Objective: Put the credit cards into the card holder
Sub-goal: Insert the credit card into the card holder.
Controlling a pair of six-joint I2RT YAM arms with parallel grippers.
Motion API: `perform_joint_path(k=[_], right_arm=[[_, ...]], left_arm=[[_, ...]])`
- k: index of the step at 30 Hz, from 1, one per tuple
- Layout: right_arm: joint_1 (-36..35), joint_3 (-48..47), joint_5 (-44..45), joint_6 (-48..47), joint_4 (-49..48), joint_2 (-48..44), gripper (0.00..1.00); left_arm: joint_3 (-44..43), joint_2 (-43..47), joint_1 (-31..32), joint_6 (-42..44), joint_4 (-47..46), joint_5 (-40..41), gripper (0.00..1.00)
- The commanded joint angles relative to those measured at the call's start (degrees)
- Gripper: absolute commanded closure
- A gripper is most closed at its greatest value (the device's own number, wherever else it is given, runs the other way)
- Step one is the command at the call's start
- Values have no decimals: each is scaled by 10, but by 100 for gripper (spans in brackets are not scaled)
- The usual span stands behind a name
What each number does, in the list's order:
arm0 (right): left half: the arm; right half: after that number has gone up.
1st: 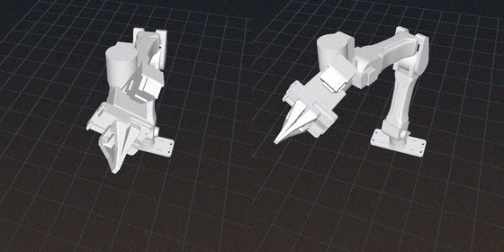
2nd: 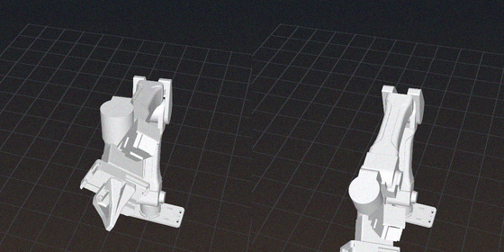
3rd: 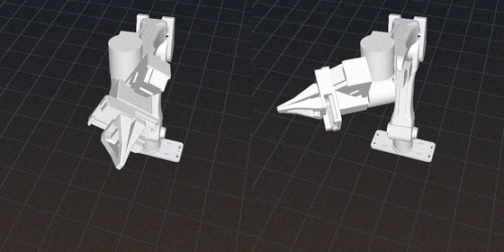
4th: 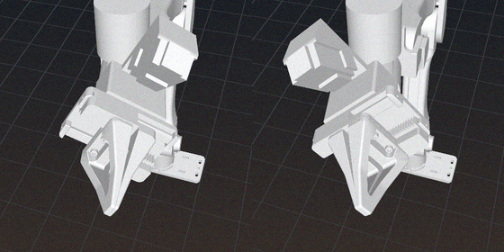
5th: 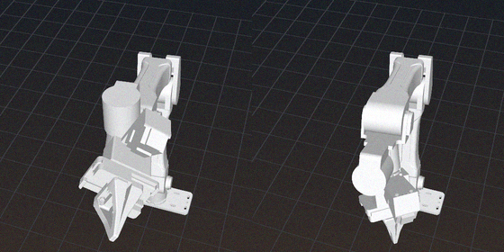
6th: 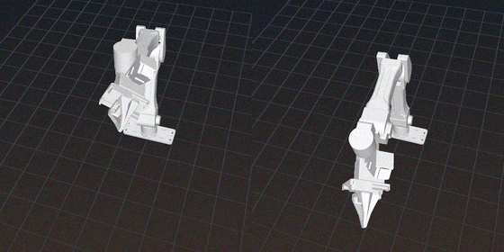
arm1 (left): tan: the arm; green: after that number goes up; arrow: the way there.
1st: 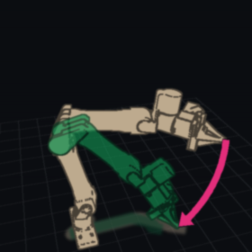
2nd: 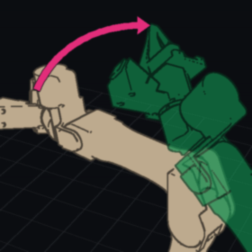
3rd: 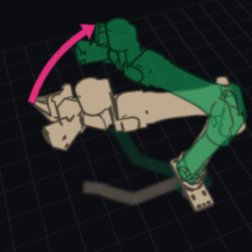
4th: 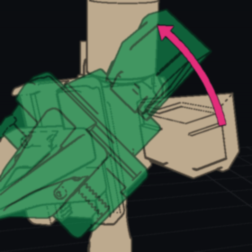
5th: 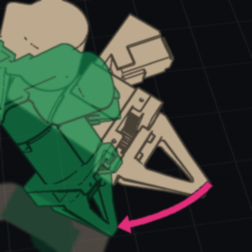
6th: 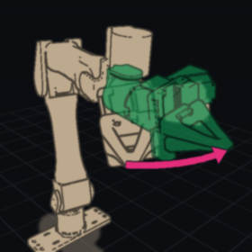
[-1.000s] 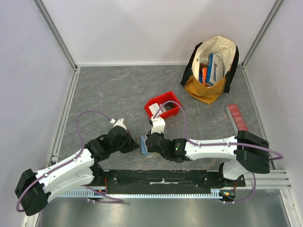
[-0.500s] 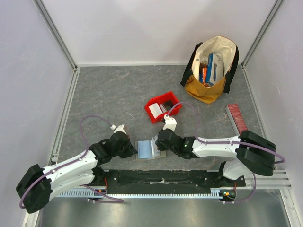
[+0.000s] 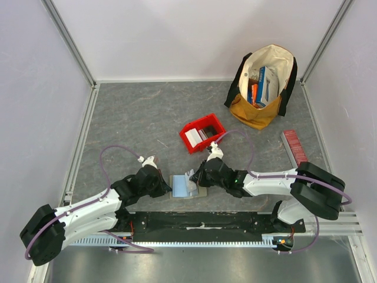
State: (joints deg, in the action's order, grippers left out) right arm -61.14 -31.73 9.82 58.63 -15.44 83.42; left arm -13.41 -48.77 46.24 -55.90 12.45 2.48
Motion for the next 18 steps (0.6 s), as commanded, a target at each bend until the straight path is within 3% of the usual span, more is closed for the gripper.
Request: perform_joint_path(k=[1, 11, 18], right_arm=[[1, 16, -5, 41, -31, -8, 100], [1, 68, 22, 80, -49, -40, 100], [1, 65, -3, 76, -95, -10, 100]], left_arm=[[5, -4, 0, -13, -7, 12, 98], [7, 3, 1, -27, -2, 13, 98], [4, -7, 0, -27, -6, 14, 98]])
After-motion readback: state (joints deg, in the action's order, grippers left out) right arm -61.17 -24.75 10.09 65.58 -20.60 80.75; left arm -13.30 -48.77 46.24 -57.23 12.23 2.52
